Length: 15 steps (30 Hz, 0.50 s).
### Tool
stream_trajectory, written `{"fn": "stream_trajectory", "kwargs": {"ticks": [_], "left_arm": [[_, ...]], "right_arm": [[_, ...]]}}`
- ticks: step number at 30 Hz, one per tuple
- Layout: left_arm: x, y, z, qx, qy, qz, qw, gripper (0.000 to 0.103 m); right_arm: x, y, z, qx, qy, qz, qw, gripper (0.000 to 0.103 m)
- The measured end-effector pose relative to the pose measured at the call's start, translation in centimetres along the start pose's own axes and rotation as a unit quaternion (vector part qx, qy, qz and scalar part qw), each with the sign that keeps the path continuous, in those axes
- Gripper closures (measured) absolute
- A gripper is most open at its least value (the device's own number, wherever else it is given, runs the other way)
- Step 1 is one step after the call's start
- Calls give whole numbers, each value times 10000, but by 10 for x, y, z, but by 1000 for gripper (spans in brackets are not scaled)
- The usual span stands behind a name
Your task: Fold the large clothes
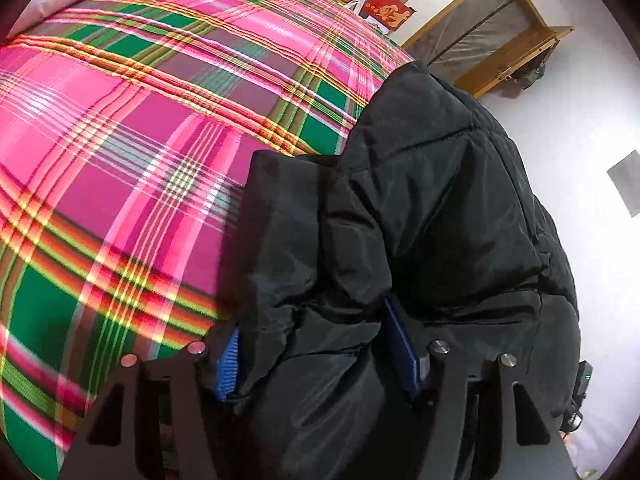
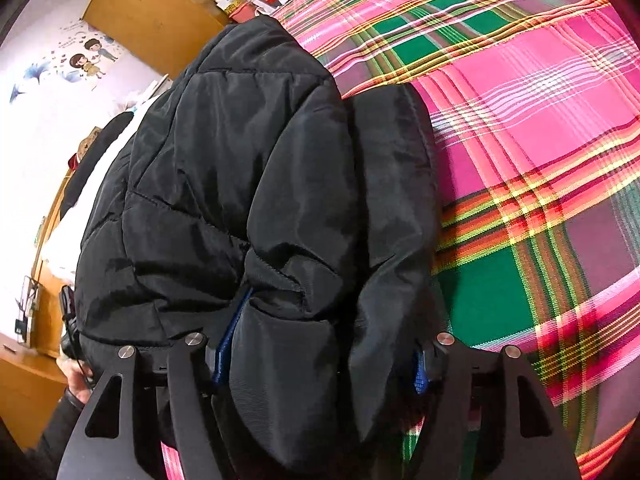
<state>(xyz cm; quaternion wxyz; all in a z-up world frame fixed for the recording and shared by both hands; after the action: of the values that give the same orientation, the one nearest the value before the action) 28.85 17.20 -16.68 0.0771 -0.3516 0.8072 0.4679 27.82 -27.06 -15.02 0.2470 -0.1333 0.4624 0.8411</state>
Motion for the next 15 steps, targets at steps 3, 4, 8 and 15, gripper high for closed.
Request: {"fn": "stream_trajectory", "kwargs": {"ticks": [3, 4, 8, 15], "left_arm": [[-3, -1, 1, 51, -3, 9, 10000, 37], [-4, -1, 2, 84, -18, 9, 10000, 36], [-9, -3, 2, 170, -70, 61, 9998, 41], [-8, 21, -9, -148, -388, -163, 9990, 75]], "right_arm": [[1, 0, -2, -39, -30, 8, 10000, 42], [-1, 0, -2, -50, -33, 16, 10000, 42], [-2, 1, 1, -36, -10, 8, 10000, 48], [-5, 14, 25, 215, 202, -54, 9995, 70]]}}
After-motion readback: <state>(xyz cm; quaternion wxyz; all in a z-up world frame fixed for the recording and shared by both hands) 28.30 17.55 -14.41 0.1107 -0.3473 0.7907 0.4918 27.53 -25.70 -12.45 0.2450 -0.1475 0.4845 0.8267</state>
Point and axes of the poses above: each gripper's, at about its wrist camera, not at the fingertips, and y roughly against the way its jaws point, z to its left, x to its underside, the point moved 2 cm from there along -y, roughly the way its jaws point, and after that the axes turned 7 degrees about -z, right-handed, at the moved point
